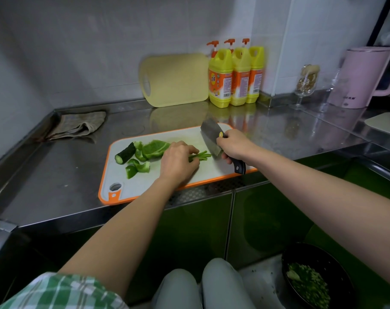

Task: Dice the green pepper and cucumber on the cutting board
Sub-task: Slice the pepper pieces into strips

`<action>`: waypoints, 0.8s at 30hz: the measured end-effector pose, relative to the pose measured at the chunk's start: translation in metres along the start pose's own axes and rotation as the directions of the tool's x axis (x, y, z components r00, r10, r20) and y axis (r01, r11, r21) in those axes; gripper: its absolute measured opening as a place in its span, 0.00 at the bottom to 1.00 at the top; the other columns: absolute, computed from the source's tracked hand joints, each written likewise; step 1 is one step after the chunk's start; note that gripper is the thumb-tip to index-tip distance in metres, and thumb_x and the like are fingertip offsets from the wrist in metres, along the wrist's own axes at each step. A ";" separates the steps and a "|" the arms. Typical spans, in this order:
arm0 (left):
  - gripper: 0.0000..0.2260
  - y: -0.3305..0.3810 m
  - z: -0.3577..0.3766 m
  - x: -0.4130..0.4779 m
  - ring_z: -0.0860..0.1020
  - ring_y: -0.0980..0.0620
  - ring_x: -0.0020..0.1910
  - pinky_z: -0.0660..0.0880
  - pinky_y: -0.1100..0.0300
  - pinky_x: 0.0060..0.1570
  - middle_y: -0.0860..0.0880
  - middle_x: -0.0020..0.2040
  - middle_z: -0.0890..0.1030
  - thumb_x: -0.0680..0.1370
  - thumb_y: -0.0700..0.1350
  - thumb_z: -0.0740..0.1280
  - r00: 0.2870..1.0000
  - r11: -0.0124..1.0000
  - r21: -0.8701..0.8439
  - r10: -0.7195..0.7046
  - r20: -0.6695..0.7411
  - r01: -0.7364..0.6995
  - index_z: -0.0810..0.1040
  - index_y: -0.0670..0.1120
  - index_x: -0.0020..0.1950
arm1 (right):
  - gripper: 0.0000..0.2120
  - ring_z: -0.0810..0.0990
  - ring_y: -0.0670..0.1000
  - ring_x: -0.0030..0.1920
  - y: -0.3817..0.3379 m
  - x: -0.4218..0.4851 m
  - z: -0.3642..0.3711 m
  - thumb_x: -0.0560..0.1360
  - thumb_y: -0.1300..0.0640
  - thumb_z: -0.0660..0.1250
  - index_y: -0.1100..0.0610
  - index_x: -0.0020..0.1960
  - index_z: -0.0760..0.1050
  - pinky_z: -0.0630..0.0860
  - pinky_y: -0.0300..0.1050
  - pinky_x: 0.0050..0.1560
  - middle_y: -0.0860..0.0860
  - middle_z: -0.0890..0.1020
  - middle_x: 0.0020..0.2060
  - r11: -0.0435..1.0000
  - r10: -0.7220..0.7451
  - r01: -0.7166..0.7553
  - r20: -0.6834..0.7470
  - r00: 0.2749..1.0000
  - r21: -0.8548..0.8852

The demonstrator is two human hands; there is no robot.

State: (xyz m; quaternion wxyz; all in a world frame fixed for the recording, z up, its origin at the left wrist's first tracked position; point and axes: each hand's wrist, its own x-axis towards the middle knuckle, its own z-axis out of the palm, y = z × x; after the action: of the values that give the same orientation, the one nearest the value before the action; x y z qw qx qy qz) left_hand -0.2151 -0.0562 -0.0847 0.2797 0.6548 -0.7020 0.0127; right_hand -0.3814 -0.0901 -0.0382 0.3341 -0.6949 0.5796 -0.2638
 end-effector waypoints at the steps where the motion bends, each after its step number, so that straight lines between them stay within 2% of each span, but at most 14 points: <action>1: 0.12 0.000 0.000 -0.001 0.74 0.45 0.55 0.68 0.55 0.48 0.47 0.51 0.80 0.75 0.49 0.68 1.000 1.000 -0.002 -0.006 -0.011 0.006 0.83 0.50 0.56 | 0.12 0.74 0.52 0.25 0.000 0.000 0.000 0.80 0.56 0.55 0.58 0.40 0.68 0.70 0.41 0.30 0.54 0.77 0.29 1.000 0.003 -0.003 -0.002 1.000 -0.003; 8: 0.09 0.003 -0.002 -0.005 0.74 0.46 0.50 0.67 0.56 0.43 0.47 0.45 0.80 0.76 0.52 0.68 0.996 1.000 0.015 -0.009 -0.089 0.010 0.84 0.50 0.49 | 0.09 0.75 0.55 0.29 -0.003 0.002 -0.003 0.76 0.60 0.60 0.61 0.37 0.71 0.73 0.45 0.34 0.56 0.77 0.29 0.992 0.053 -0.047 0.051 0.997 -0.115; 11: 0.10 0.004 0.001 -0.005 0.73 0.45 0.51 0.68 0.55 0.43 0.46 0.45 0.79 0.77 0.52 0.67 0.995 1.000 -0.002 -0.019 -0.102 0.019 0.84 0.48 0.48 | 0.04 0.72 0.52 0.27 -0.008 0.000 -0.012 0.76 0.63 0.64 0.62 0.43 0.71 0.72 0.44 0.29 0.56 0.75 0.29 0.981 0.076 -0.059 0.086 0.993 -0.187; 13: 0.08 0.003 0.003 -0.004 0.73 0.45 0.52 0.67 0.56 0.43 0.46 0.46 0.79 0.77 0.50 0.68 0.995 1.000 -0.014 -0.022 -0.099 0.020 0.84 0.48 0.48 | 0.01 0.73 0.52 0.26 -0.011 0.000 -0.016 0.76 0.64 0.63 0.61 0.45 0.71 0.73 0.45 0.30 0.55 0.75 0.28 0.983 0.037 -0.028 0.049 0.998 -0.181; 15: 0.08 0.001 0.005 -0.002 0.74 0.45 0.53 0.67 0.56 0.47 0.46 0.49 0.80 0.76 0.49 0.69 0.997 1.000 -0.004 0.003 -0.073 -0.004 0.83 0.49 0.52 | 0.03 0.74 0.52 0.25 -0.013 -0.001 -0.017 0.75 0.65 0.61 0.59 0.45 0.71 0.74 0.45 0.31 0.54 0.75 0.28 0.981 -0.004 0.008 0.020 1.000 -0.195; 19: 0.13 -0.003 0.008 -0.002 0.75 0.43 0.58 0.71 0.52 0.55 0.46 0.57 0.81 0.77 0.50 0.66 0.997 0.997 0.022 0.073 0.002 -0.073 0.82 0.49 0.59 | 0.02 0.73 0.52 0.25 -0.018 -0.004 -0.011 0.75 0.64 0.60 0.61 0.46 0.71 0.73 0.43 0.30 0.56 0.77 0.31 0.963 0.020 -0.001 0.070 0.997 -0.270; 24: 0.10 -0.003 0.009 -0.005 0.80 0.43 0.54 0.76 0.52 0.50 0.46 0.53 0.84 0.78 0.47 0.66 0.998 0.998 -0.050 0.043 -0.036 -0.045 0.85 0.48 0.55 | 0.05 0.77 0.55 0.28 -0.021 -0.004 -0.004 0.74 0.64 0.59 0.62 0.48 0.71 0.76 0.46 0.33 0.59 0.79 0.35 0.928 0.018 0.008 0.067 0.998 -0.371</action>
State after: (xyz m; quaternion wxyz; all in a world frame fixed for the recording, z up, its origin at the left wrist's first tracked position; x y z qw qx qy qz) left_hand -0.2154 -0.0554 -0.0958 0.3082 0.6316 -0.7113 0.0124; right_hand -0.3717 -0.0844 -0.0198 0.2172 -0.7528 0.6088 -0.1245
